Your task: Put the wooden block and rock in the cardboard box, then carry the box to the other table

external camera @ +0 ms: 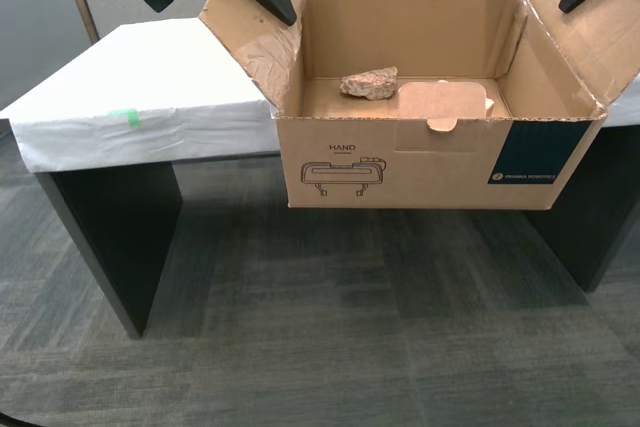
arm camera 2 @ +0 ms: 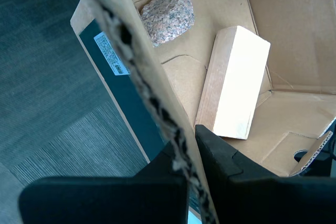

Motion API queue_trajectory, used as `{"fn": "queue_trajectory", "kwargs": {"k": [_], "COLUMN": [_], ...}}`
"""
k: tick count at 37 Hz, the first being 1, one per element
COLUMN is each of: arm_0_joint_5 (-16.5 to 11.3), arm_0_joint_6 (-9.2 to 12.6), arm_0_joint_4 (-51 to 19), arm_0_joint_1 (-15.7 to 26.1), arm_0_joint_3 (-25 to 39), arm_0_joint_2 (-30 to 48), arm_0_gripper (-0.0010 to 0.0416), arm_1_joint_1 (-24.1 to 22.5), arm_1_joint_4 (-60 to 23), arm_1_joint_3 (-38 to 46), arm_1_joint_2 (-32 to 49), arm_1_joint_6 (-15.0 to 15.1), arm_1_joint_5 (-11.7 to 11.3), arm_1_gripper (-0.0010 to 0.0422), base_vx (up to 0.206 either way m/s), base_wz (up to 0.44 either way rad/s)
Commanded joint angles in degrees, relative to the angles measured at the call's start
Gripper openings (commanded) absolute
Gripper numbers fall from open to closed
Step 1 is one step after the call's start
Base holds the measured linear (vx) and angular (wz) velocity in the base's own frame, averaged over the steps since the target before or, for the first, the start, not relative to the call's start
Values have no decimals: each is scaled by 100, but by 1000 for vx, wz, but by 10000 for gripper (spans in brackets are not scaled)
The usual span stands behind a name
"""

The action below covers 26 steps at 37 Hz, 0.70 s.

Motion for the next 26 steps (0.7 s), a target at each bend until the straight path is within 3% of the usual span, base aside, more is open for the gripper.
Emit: {"fn": "queue_trajectory", "kwargs": {"k": [1, 10, 15, 26], "arm_0_joint_5": [-186, -186, -186, -188], "arm_0_joint_6": [59, 140, 136, 120], "arm_0_joint_4": [70, 87, 98, 136], "arm_0_joint_1": [11, 11, 11, 11], "arm_0_joint_3": [9, 9, 9, 9], "arm_0_joint_2": [-2, -2, -2, -2], "arm_0_gripper": [-1, -1, -1, -1], "arm_1_joint_1": [-17, -17, -17, -17], "arm_1_joint_4": [42, 39, 37, 55], "arm_1_joint_3": [11, 11, 11, 11], "arm_1_joint_2": [-4, -4, -4, -4], "arm_1_joint_6": [181, 236, 28, -13], "arm_1_joint_5": [190, 188, 186, 184], "arm_1_gripper": [0, 0, -1, -1], "base_vx": [128, 128, 128, 132], "base_wz": [-18, -14, -15, -12]}}
